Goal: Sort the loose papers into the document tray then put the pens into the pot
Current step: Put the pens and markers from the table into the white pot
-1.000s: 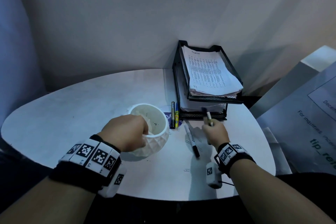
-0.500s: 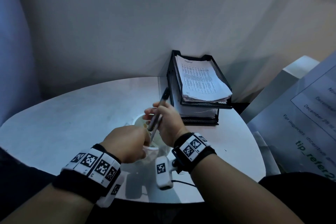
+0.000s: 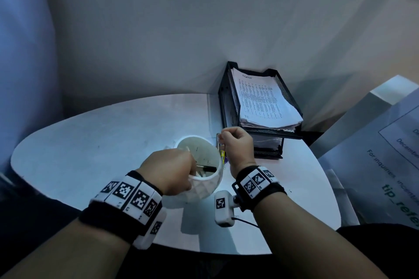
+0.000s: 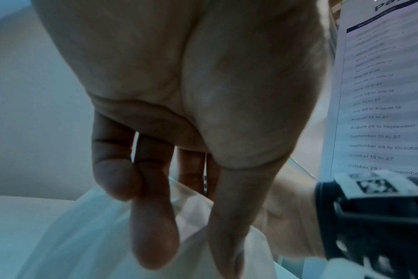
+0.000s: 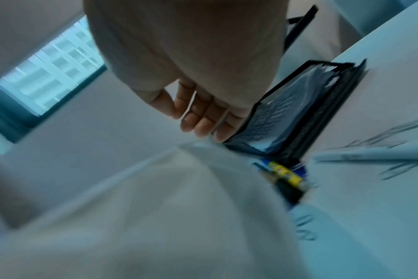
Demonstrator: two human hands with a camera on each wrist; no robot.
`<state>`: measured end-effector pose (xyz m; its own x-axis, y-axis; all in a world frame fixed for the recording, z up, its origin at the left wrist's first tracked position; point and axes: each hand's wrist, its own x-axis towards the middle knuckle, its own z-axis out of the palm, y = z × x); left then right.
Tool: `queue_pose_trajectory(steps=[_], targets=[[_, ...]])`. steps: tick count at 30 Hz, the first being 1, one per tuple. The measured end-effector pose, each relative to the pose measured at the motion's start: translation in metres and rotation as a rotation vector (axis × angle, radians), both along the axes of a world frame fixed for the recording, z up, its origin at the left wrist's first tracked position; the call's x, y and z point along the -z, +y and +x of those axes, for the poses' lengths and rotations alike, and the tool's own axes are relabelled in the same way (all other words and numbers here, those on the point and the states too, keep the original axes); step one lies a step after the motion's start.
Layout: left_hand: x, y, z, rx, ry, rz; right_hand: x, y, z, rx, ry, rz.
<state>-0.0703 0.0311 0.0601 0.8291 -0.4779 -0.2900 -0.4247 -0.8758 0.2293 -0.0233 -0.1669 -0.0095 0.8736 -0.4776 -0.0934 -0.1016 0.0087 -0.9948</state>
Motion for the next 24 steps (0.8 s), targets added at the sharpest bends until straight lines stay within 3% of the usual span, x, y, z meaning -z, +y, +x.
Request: queue_pose_trajectory(steps=[4,9,14,24], targets=[[0.002,0.004,0.002,-0.023,0.017,0.007,0.040,-0.043,-0.009,0.107,0.297,-0.372],[0.003,0.010,0.007,-0.062,0.028,-0.002,0.078,-0.077,-0.029,-0.016,0.613,-0.685],[0.004,0.014,0.012,-0.075,0.031,0.004,0.100,-0.082,-0.028,-0.071,0.662,-0.814],[0.004,0.014,0.019,-0.079,0.052,-0.008,0.082,-0.070,-0.012,-0.138,0.612,-0.793]])
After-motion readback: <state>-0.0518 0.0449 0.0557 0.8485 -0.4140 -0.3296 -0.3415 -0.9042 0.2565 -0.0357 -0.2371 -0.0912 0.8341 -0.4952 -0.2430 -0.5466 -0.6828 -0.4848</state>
